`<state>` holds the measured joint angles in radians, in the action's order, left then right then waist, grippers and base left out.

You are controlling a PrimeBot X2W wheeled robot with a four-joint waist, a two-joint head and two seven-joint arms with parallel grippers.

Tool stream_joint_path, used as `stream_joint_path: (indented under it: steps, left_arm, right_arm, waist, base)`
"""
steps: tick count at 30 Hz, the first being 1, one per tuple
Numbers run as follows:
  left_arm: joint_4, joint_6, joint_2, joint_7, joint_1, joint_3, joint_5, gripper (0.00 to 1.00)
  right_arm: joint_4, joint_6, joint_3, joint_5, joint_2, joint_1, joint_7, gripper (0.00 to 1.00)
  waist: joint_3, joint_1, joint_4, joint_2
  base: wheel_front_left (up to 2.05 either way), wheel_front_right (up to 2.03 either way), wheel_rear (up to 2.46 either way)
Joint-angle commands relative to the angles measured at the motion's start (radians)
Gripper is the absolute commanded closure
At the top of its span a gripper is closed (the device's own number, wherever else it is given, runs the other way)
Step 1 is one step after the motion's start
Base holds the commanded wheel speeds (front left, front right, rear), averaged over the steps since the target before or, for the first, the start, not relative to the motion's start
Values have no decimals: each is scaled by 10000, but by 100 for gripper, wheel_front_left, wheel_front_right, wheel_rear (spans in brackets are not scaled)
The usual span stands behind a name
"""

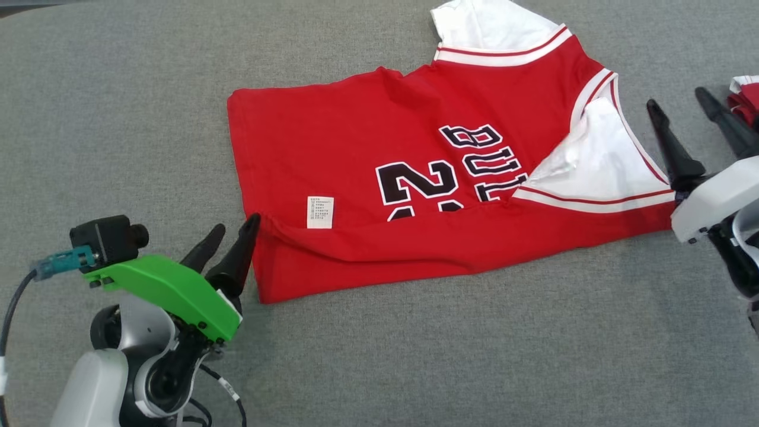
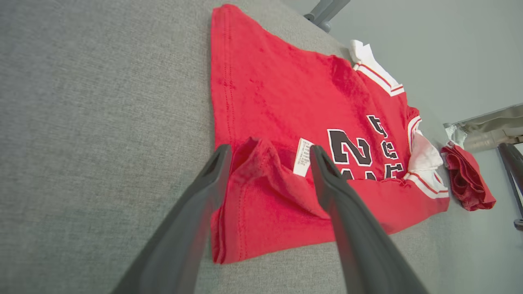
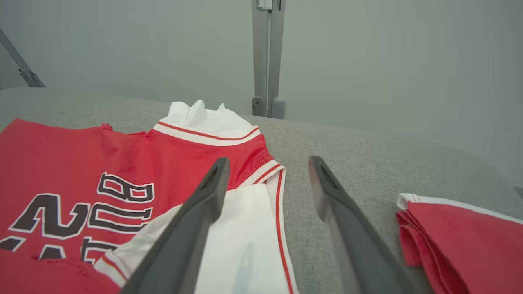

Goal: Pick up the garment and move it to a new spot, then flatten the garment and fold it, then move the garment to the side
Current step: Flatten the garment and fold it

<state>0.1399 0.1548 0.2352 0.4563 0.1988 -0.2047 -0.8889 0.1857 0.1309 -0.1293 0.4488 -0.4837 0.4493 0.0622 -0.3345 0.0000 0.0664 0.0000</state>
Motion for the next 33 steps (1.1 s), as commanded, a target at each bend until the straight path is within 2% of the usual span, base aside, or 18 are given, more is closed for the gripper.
stream_joint_path:
  steps: [1,5,11,16,28,29,30,31,32,33]
  left_arm:
    - [209,-50,157,-78,-285,19,98,0]
    - [812,-132,571,-72,-1068,-234,573,0]
    - [549,-148,579,-93,-1323,-621,786,0]
    - [-78,-300,469,-261,-872,-888,1111,0]
    - [-1060,-731,339,22,-839,-1386,844,0]
    - [-1096,-812,316,44,-818,-1440,794,52]
    - [-1140,-870,243,33,-804,-1476,696,96]
    - [-1189,-985,182,106,-787,-1561,613,100]
    - [-1236,-1104,157,195,-776,-1671,539,100]
    - [-1268,-1216,126,205,-773,-1698,434,100]
  right_arm:
    - [-180,-5,147,-43,-75,-388,95,0]
    - [-970,-5,629,63,-424,-1270,1144,0]
    - [-1904,-5,1172,-46,-779,-2277,2912,0]
    - [-2099,-6,994,-6,-829,-2399,3973,0]
    - [-2122,-6,1130,72,-716,-2448,5132,0]
    - [-2110,-2,1088,166,-685,-2411,5214,0]
    - [-2093,0,1056,259,-657,-2367,5295,0]
    - [-2077,0,1005,347,-652,-2315,5348,23]
    - [-2042,0,925,458,-667,-2278,5397,90]
    - [-1990,1,873,584,-674,-2248,5420,100]
  waist:
    - [128,0,-46,0]
    - [153,0,-115,0]
    - [-502,0,-122,0]
    - [-1055,0,-33,0]
    - [-1226,0,243,0]
    - [-1244,0,251,0]
    - [-1257,0,263,0]
    - [-1262,0,275,0]
    - [-1245,0,287,0]
    - [-1210,0,296,0]
  base:
    - [0,0,0]
    - [0,0,0]
    - [0,0,0]
    - [0,0,0]
    - [0,0,0]
    - [0,0,0]
    - [0,0,0]
    - [0,0,0]
    - [0,0,0]
    - [0,0,0]
